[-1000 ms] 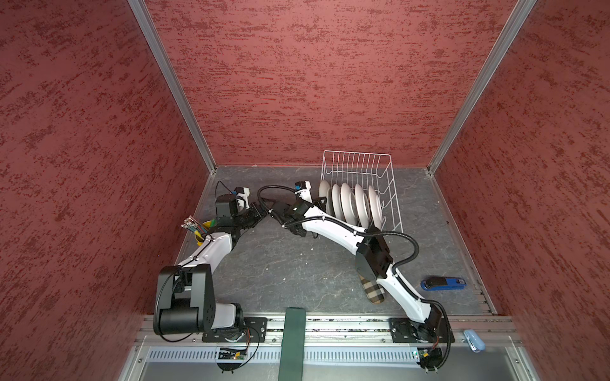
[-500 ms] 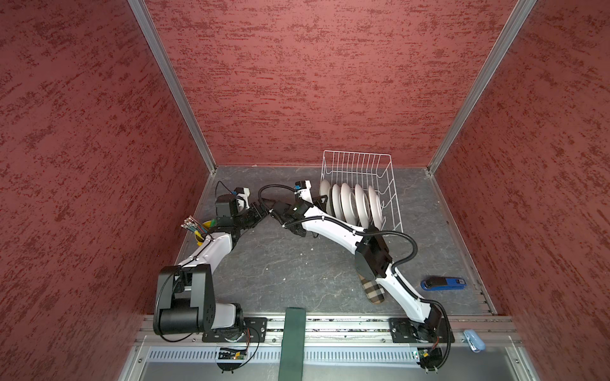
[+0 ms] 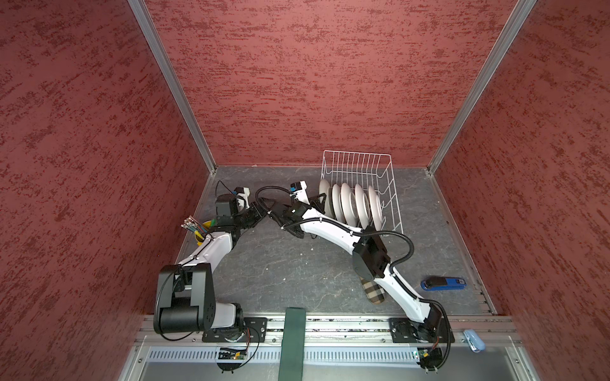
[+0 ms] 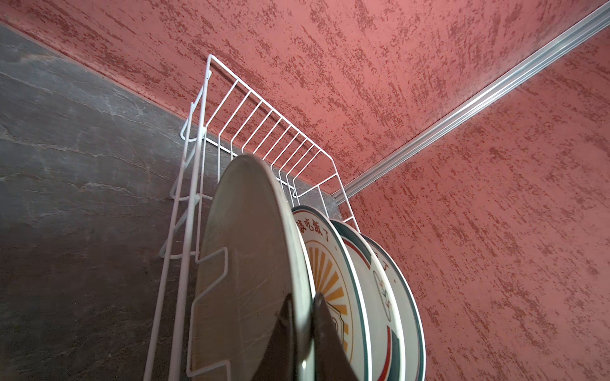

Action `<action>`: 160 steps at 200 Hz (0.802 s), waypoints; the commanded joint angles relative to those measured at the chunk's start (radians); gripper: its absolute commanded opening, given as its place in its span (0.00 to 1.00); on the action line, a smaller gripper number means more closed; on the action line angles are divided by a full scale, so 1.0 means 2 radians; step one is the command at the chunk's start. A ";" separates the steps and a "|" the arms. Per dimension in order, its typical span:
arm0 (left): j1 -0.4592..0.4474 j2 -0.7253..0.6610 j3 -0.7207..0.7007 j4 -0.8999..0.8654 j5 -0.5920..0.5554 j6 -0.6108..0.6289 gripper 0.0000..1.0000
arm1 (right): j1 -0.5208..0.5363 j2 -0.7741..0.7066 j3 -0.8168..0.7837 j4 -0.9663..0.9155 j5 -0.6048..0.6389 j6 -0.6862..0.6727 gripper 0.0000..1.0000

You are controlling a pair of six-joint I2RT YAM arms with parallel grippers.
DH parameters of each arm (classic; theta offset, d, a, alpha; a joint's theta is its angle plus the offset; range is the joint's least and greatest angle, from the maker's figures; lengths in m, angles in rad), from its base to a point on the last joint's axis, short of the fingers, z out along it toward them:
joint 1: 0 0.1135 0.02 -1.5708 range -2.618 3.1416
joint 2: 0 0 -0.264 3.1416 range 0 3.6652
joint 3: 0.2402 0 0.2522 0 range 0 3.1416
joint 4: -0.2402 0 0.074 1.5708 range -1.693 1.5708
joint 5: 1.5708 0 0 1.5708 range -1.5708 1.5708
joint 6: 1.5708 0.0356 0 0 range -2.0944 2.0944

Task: Unload the plates from the dish rack
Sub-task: Pick up the plate from the dish rack.

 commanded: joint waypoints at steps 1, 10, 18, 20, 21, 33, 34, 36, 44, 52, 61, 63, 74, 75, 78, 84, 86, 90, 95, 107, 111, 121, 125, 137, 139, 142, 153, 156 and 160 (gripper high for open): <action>-0.001 0.003 0.006 0.004 0.006 0.005 0.92 | 0.011 -0.013 0.000 0.001 0.039 -0.031 0.00; -0.001 0.003 0.006 0.004 0.006 0.005 0.92 | 0.012 -0.017 0.000 0.006 0.041 -0.037 0.00; -0.001 0.003 0.006 0.004 0.006 0.005 0.92 | 0.013 -0.021 -0.001 0.013 0.041 -0.044 0.00; -0.001 0.004 0.006 0.004 0.006 0.005 0.92 | 0.013 -0.022 0.000 0.015 0.041 -0.047 0.00; -0.001 0.003 0.006 0.004 0.006 0.005 0.92 | 0.013 -0.022 0.000 0.016 0.041 -0.047 0.00; -0.001 0.003 0.006 0.005 0.007 0.004 0.92 | 0.015 -0.026 -0.001 0.023 0.044 -0.053 0.00; -0.001 0.002 0.006 0.005 0.007 0.004 0.92 | 0.015 -0.027 -0.001 0.024 0.044 -0.054 0.00; -0.001 0.002 0.005 0.005 0.007 0.005 0.92 | 0.015 -0.027 0.000 0.025 0.044 -0.054 0.00; -0.001 0.002 0.005 0.005 0.006 0.005 0.92 | 0.015 -0.030 -0.001 0.028 0.042 -0.055 0.00; -0.001 0.002 0.005 0.005 0.007 0.005 0.92 | 0.015 -0.032 -0.001 0.028 0.042 -0.053 0.00; -0.001 0.001 0.005 0.004 0.007 0.006 0.92 | 0.016 -0.033 -0.001 0.029 0.041 -0.053 0.00; -0.001 0.001 0.005 0.004 0.007 0.006 0.92 | 0.016 -0.033 -0.001 0.028 0.041 -0.052 0.00; -0.001 0.000 0.006 0.002 0.007 0.007 0.92 | 0.016 -0.034 -0.001 0.025 0.043 -0.051 0.00; -0.001 0.000 0.005 0.002 0.007 0.007 0.92 | 0.016 -0.034 -0.001 0.024 0.043 -0.050 0.00; 0.000 0.000 0.005 0.002 0.007 0.007 0.92 | 0.016 -0.035 -0.001 0.023 0.043 -0.049 0.00; 0.000 -0.001 0.005 0.002 0.007 0.007 0.92 | 0.016 -0.036 -0.001 0.021 0.044 -0.047 0.00; 0.000 -0.001 0.006 0.002 0.007 0.007 0.92 | 0.016 -0.037 -0.001 0.020 0.045 -0.046 0.00; 0.000 -0.002 0.005 0.002 0.007 0.007 0.92 | 0.016 -0.038 -0.001 0.019 0.046 -0.045 0.00; 0.000 -0.001 0.005 0.002 0.006 0.007 0.92 | 0.017 -0.040 -0.001 0.017 0.049 -0.044 0.00; 0.000 -0.001 0.006 0.001 0.007 0.007 0.92 | 0.018 -0.046 -0.001 0.014 0.053 -0.039 0.00; 0.000 -0.001 0.006 0.001 0.007 0.007 0.92 | 0.019 -0.047 -0.001 0.014 0.055 -0.039 0.00; 0.000 -0.001 0.006 0.002 0.006 0.006 0.92 | 0.020 -0.053 -0.001 0.013 0.059 -0.038 0.00; 0.000 0.000 0.007 0.002 0.007 0.007 0.92 | 0.020 -0.054 -0.001 0.013 0.060 -0.038 0.00; 0.000 0.000 0.006 0.004 0.008 0.007 0.92 | 0.021 -0.058 -0.001 0.012 0.067 -0.038 0.00; 0.000 0.000 0.005 0.005 0.008 0.007 0.92 | 0.021 -0.059 -0.001 0.012 0.068 -0.038 0.00; 0.000 0.000 0.005 0.007 0.008 0.007 0.92 | 0.021 -0.059 -0.001 0.011 0.069 -0.038 0.00; -0.001 -0.001 0.003 0.011 0.009 0.007 0.92 | 0.022 -0.064 -0.001 0.011 0.073 -0.037 0.00; 0.000 -0.001 0.002 0.012 0.010 0.007 0.92 | 0.023 -0.066 0.000 0.010 0.074 -0.036 0.00; -0.001 -0.001 0.002 0.013 0.010 0.007 0.92 | 0.023 -0.067 0.000 0.010 0.074 -0.035 0.00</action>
